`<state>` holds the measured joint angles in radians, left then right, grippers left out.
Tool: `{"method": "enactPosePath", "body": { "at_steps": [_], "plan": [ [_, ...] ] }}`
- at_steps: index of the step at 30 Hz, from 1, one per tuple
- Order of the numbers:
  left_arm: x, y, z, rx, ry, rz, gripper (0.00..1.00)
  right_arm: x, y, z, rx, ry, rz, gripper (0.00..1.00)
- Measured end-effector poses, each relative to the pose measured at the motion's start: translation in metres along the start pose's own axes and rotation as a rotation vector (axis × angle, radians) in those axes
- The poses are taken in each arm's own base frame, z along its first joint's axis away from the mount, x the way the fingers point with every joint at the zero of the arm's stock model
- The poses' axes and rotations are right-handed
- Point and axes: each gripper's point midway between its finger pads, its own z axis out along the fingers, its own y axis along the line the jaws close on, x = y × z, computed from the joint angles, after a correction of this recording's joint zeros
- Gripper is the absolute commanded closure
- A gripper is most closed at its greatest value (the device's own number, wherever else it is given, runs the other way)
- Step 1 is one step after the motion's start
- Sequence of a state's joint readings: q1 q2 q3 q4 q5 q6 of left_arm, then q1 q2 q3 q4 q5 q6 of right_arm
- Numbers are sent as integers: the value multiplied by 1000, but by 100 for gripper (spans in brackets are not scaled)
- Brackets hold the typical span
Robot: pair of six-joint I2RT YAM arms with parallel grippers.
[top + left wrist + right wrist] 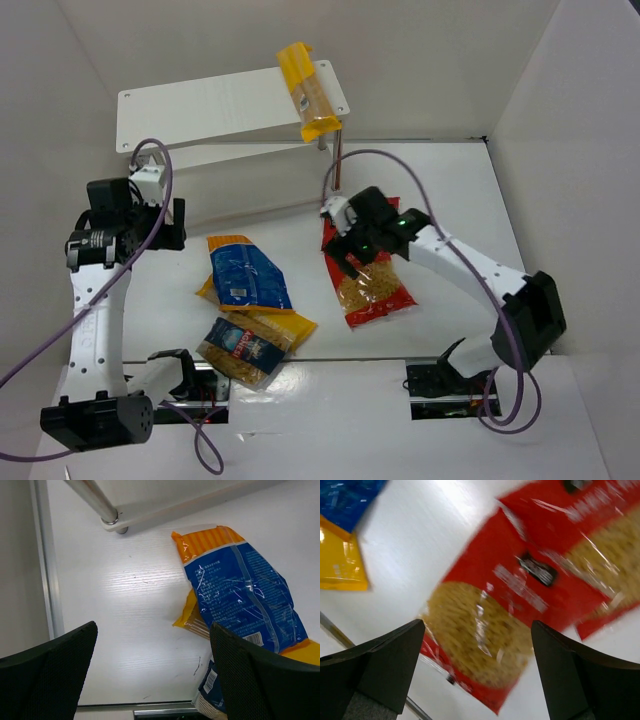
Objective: Place and organize the pasta boxes and bags onto the shelf
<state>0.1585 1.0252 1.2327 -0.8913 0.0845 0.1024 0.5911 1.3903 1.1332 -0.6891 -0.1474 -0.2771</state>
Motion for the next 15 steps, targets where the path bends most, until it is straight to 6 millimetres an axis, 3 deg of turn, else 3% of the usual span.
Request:
{"method": "enactPosePath", "body": {
  "at_steps": [3,7,10,15],
  "plan": [
    [2,9,-3,-32,2,-30,2,-9,45,25,-40,37,-129,10],
    [8,16,-7,-61,15,-71,2,5,111,55,-90,116,-289,17],
    [10,18,-7,-70,22,-80,2,12,138,64,-109,135,-345,17],
    [10,22,-14,-87,3,-90,2,16,164,72,-126,130,-382,17]
  ]
}}
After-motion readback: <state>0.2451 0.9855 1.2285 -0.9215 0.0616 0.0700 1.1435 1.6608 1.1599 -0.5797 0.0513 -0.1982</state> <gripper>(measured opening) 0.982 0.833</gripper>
